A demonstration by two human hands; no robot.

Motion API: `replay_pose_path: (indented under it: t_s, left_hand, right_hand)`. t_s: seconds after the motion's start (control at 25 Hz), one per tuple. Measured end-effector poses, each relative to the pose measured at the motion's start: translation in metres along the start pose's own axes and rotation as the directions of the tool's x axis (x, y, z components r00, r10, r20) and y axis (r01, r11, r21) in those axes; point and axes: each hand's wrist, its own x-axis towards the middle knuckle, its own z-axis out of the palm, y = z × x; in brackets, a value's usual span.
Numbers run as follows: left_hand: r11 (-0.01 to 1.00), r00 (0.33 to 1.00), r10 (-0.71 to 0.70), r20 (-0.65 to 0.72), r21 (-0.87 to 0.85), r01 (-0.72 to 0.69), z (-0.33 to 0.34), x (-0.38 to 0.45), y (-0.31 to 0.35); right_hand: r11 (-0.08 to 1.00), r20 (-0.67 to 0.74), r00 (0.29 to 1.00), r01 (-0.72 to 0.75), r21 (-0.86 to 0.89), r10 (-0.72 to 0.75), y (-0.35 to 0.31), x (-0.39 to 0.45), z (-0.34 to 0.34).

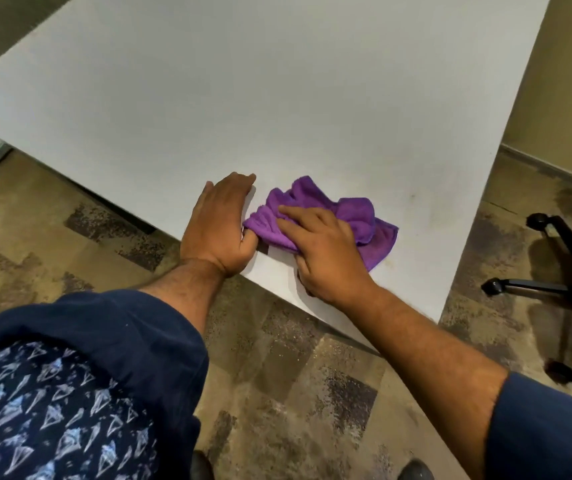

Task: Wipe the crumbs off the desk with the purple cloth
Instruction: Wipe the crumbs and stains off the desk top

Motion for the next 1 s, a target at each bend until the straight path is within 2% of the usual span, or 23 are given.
replay_pose_path:
  t_s: [0.08,0.32,0.4,0.52,0.68,0.72,0.84,0.88,0.92,1.0]
  left_hand:
    - [0.999,0.999,0.033,-0.004,0.008,-0.033,0.0,-0.002,-0.002]
    - [0.994,0.997,0.08,0.014,0.077,-0.081,0.0,-0.001,-0.003]
    - [0.991,0.996,0.088,0.027,0.097,-0.091,0.001,0.0,-0.003]
    - [0.985,0.996,0.078,0.048,0.148,-0.084,-0.001,-0.001,0.004]
    - [0.988,0.999,0.028,0.023,0.151,-0.031,-0.002,-0.001,0.014]
    - [0.988,1.0,0.018,0.009,0.152,-0.019,-0.001,-0.002,0.012]
    - [0.988,1.0,0.006,-0.003,0.156,-0.005,0.002,0.001,0.01]
    - [0.988,1.0,0.002,-0.004,0.157,-0.001,0.003,0.001,0.01]
    - [0.987,1.0,0.003,-0.004,0.159,-0.002,0.004,0.002,0.01]
    - [0.986,1.0,0.001,-0.001,0.165,0.0,0.005,0.004,0.011]
  right_hand:
    - [1.0,0.035,0.999,-0.022,0.004,0.022,-0.001,-0.017,-0.001]
    - [0.976,0.04,0.989,-0.146,0.16,0.141,-0.005,-0.076,-0.005]
    - [0.967,0.013,0.985,-0.171,0.19,0.172,-0.003,-0.111,-0.003]
    - [0.915,-0.059,0.946,-0.292,0.28,0.32,0.002,-0.157,-0.007]
    - [0.865,-0.124,0.891,-0.378,0.33,0.437,0.0,-0.151,-0.016]
    - [0.831,-0.175,0.85,-0.408,0.378,0.496,0.001,-0.142,-0.017]
    - [0.632,-0.339,0.592,-0.401,0.663,0.731,0.032,-0.098,-0.052]
    - [0.626,-0.375,0.548,-0.394,0.673,0.748,0.049,-0.08,-0.065]
    - [0.672,-0.394,0.564,-0.457,0.582,0.726,0.069,-0.063,-0.076]
    - [0.745,-0.281,0.693,-0.647,0.161,0.663,0.1,-0.04,-0.079]
